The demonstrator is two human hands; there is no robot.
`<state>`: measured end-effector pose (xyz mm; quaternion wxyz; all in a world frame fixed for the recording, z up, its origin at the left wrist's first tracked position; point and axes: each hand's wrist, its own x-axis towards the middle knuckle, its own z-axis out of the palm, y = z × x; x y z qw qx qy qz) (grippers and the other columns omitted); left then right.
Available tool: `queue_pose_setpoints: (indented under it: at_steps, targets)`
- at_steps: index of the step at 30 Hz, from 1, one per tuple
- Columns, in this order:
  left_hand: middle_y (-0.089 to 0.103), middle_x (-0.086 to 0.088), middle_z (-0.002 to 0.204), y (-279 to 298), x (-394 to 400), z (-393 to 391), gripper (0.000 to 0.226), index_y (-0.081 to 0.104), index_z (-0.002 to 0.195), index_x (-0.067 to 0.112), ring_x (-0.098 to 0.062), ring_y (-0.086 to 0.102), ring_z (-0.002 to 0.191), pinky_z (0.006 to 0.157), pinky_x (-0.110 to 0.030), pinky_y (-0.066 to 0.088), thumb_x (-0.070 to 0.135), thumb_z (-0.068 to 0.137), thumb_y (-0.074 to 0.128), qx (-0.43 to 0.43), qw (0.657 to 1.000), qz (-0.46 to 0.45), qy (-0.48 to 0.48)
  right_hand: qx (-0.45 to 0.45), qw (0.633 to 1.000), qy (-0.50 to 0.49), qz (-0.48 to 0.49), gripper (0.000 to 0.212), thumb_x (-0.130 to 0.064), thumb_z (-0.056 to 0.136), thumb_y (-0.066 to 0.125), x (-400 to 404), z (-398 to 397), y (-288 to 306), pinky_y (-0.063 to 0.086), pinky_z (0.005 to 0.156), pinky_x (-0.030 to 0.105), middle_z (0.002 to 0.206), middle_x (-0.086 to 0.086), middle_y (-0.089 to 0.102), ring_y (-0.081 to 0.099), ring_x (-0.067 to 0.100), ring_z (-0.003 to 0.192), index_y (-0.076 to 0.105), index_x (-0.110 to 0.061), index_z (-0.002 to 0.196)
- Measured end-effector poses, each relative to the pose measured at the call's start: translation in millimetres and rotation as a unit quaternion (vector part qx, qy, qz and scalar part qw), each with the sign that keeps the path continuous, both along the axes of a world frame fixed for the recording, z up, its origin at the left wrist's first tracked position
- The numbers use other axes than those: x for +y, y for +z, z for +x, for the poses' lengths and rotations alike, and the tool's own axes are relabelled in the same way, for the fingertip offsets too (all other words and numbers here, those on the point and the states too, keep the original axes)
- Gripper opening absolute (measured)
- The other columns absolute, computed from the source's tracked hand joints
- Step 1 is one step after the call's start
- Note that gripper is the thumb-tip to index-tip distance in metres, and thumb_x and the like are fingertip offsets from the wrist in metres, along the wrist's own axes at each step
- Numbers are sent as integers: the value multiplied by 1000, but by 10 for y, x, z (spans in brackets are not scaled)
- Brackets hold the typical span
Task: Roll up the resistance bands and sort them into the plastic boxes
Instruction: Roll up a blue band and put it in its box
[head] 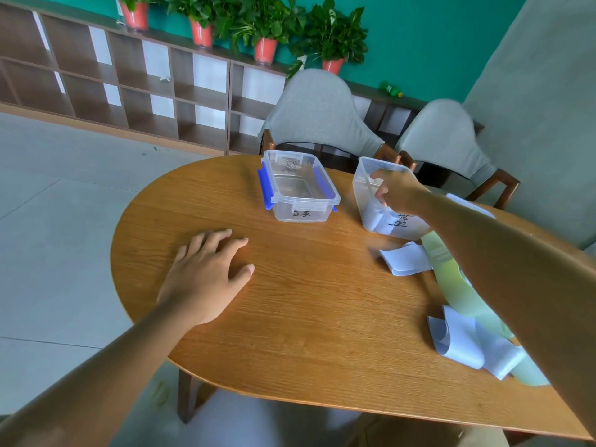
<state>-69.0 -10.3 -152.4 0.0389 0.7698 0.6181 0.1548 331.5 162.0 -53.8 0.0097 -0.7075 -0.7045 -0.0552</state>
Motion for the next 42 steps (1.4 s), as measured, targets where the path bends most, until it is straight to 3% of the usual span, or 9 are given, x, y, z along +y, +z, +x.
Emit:
queue_pose_setpoints:
  at_steps: [5, 8, 17, 22, 26, 31, 36, 40, 42]
  targets:
    - [29, 13, 159, -2, 0, -3, 60, 34, 150, 43, -14, 22, 145, 116, -42, 27, 67, 95, 30, -1, 1000, 1, 0, -4, 1000, 2, -4, 41, -8, 98, 56, 46, 27, -12, 57, 90, 35, 131, -1, 58, 62, 23, 105, 56, -24, 136]
    - [30, 13, 159, -2, 3, -1, 59, 35, 150, 43, -14, 23, 145, 116, -42, 27, 67, 95, 31, -3, 1000, 2, 0, 1, 1000, 6, 4, 47, -12, 93, 60, 48, 48, -24, 56, 93, 42, 127, 2, 61, 63, 27, 106, 55, -31, 136]
    - [29, 14, 159, -13, 6, -5, 60, 34, 150, 43, -14, 22, 145, 116, -42, 26, 67, 95, 29, 0, 1000, 3, 1, 53, 999, -8, 2, 52, 0, 97, 55, -85, -17, 36, 54, 67, 22, 119, 1, 67, 66, 19, 97, 50, -26, 141]
    - [29, 13, 159, -4, 4, 0, 59, 35, 150, 43, -14, 23, 145, 116, -43, 26, 67, 95, 30, -4, 1000, 1, 2, 117, 988, -24, 94, 33, -8, 98, 44, -468, -179, 174, 42, 51, 20, 99, 4, 62, 62, 17, 76, 56, -28, 121]
    - [29, 14, 159, -5, -4, 4, 59, 37, 149, 43, -14, 22, 145, 116, -42, 25, 66, 95, 32, -19, 1000, -1, 4, 101, 981, 24, 165, 16, -17, 93, 48, -870, -277, 169, 51, 60, 31, 85, 3, 66, 63, 22, 70, 56, -23, 106]
    - [30, 12, 160, -5, -14, -3, 58, 39, 149, 41, -16, 22, 146, 116, -44, 26, 64, 95, 33, -29, 1000, -4, 0, 103, 984, 37, 140, 10, -24, 93, 52, -1270, -299, -41, 49, 64, 32, 82, -1, 66, 62, 24, 74, 56, -24, 102]
    - [26, 12, 161, 3, -26, -4, 59, 36, 150, 40, -16, 19, 148, 117, -44, 26, 65, 96, 30, -22, 1000, -12, -2, 88, 994, 32, 60, 26, -39, 90, 64, -1608, -299, -361, 44, 68, 30, 90, -8, 63, 62, 19, 84, 52, -26, 109]
    - [26, 11, 162, 9, -35, -9, 59, 35, 151, 40, -16, 19, 148, 118, -44, 26, 65, 97, 30, -24, 1000, -15, -2, 62, 995, 16, 81, 31, -30, 90, 64, -1804, -349, -556, 46, 87, 38, 112, 5, 65, 59, 29, 105, 51, -18, 116]
    - [25, 11, 163, 16, -36, -3, 59, 35, 151, 40, -17, 18, 149, 118, -45, 25, 64, 97, 30, -24, 1000, -18, -2, 46, 994, 7, 102, 27, -20, 91, 57, -1869, -414, -599, 46, 87, 42, 109, 12, 66, 60, 36, 102, 54, -13, 117]
